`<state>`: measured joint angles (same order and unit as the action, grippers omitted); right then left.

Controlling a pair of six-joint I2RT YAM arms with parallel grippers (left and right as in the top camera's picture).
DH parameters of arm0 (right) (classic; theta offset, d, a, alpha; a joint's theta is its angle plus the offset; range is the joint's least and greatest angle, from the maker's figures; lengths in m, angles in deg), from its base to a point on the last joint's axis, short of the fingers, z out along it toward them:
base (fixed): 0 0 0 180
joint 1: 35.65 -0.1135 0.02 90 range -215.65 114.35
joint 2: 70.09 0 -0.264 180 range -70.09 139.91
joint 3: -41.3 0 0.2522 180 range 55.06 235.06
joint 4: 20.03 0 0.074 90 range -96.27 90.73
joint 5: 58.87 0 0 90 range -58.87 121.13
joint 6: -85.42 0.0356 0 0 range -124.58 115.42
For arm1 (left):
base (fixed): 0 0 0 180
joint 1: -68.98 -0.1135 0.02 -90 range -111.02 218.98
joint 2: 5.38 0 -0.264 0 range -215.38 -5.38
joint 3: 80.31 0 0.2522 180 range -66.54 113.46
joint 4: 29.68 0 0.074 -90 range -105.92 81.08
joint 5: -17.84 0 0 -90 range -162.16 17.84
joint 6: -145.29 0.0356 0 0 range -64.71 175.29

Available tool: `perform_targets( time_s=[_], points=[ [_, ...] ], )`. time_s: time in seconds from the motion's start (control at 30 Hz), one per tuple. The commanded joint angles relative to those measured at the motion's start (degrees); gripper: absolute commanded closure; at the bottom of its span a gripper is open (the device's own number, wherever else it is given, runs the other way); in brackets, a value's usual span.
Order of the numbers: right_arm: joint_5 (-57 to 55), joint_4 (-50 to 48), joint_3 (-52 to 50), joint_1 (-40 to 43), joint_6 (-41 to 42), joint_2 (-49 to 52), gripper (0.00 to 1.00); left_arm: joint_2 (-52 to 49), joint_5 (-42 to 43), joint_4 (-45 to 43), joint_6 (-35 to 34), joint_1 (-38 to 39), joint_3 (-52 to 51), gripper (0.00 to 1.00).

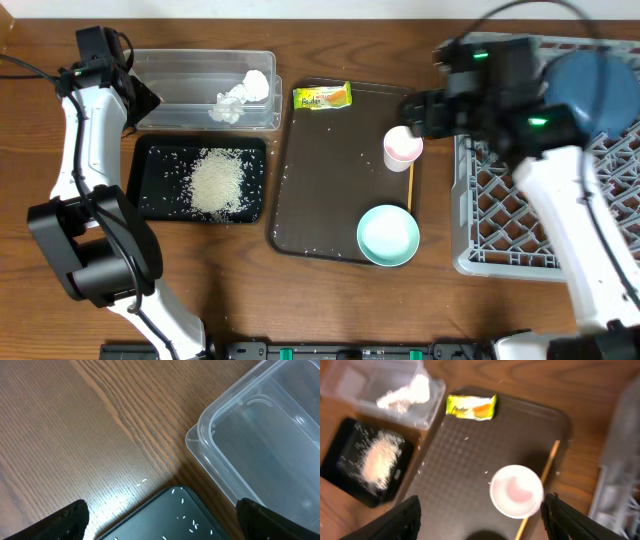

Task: Sort waste into correct bins and load items into the dishwasher rack
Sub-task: 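Reach the right gripper to the pink cup and grasp its rim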

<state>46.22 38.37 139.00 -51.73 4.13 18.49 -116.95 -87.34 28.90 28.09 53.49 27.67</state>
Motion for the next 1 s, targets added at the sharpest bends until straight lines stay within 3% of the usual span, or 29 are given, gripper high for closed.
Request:
perform_targets(
  time_s=[0.0,0.07,0.33,0.67,0.97],
  points=[
    [-8.92,-0.83,0.07,-4.90,0.48,3.85,0.29,-0.50,-0.33,0.13,-0.55,-0.09,0.02,0.04],
    [-10.88,-1.51,0.07,-6.84,0.68,6.14,0.34,-0.50,-0.33,0.13,-0.55,-0.09,0.02,0.04],
    [-12.50,-1.92,0.07,-10.69,3.69,14.80,0.32,-0.50,-0.33,0.13,-0.55,-0.09,0.02,0.04],
    [-12.48,-1.55,0.11,-14.93,3.43,14.10,0.30,-0.50,-0.33,0.13,-0.55,-0.09,0.02,0.04],
    [-24.96,1.57,0.04,-14.60,6.73,14.43,0.33,-0.50,-0.33,0.13,-0.55,-0.09,0.02,0.04]
  ],
)
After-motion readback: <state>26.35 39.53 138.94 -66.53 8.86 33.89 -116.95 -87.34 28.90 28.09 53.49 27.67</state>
